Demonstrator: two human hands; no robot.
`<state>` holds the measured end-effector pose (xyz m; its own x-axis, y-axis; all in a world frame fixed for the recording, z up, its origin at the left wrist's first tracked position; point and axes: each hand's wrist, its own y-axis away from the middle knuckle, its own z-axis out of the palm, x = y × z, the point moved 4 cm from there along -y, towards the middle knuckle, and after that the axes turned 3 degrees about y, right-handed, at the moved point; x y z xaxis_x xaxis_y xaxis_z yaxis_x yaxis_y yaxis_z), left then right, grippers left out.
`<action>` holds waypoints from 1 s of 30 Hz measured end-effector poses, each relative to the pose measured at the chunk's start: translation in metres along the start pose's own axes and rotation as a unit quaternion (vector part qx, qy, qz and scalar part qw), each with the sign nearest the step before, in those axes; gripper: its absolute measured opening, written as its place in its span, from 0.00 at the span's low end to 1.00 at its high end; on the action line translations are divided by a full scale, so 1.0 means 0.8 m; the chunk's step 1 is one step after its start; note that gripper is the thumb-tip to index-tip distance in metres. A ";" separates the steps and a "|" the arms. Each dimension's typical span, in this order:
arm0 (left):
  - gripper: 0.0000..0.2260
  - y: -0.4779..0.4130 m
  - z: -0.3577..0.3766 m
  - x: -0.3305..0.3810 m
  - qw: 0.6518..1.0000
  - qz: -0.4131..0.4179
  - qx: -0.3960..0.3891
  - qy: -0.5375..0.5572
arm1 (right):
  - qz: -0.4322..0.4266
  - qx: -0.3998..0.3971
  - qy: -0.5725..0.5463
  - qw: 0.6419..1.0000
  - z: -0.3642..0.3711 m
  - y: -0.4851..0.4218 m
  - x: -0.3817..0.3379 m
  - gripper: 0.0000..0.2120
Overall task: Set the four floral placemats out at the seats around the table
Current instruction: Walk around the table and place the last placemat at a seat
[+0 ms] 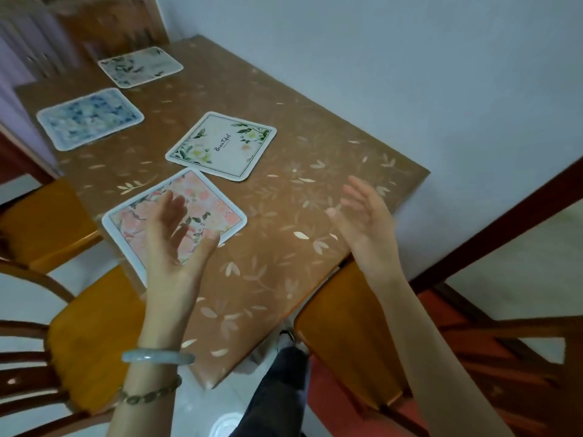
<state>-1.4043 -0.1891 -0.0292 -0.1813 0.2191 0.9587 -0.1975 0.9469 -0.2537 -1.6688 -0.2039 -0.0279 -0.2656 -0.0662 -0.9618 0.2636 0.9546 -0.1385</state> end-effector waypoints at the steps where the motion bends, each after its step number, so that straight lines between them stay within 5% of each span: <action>1: 0.33 -0.012 0.005 -0.004 1.000 -0.004 0.004 0.002 | 0.002 -0.003 0.006 1.000 0.004 -0.015 0.002 0.26; 21: 0.31 -0.306 0.071 -0.151 0.994 -0.093 0.064 -0.010 | 0.047 -0.068 0.035 0.996 0.165 -0.390 0.051 0.19; 30: 0.28 -0.393 0.108 -0.290 0.960 -0.244 0.108 0.085 | 0.049 -0.112 0.098 0.988 0.257 -0.543 0.153 0.14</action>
<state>-1.3834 -0.5582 -0.1830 0.1399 -0.1864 0.9725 -0.4176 0.8794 0.2286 -1.6251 -0.6862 -0.1338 -0.4297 0.0672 -0.9005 0.0922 0.9953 0.0302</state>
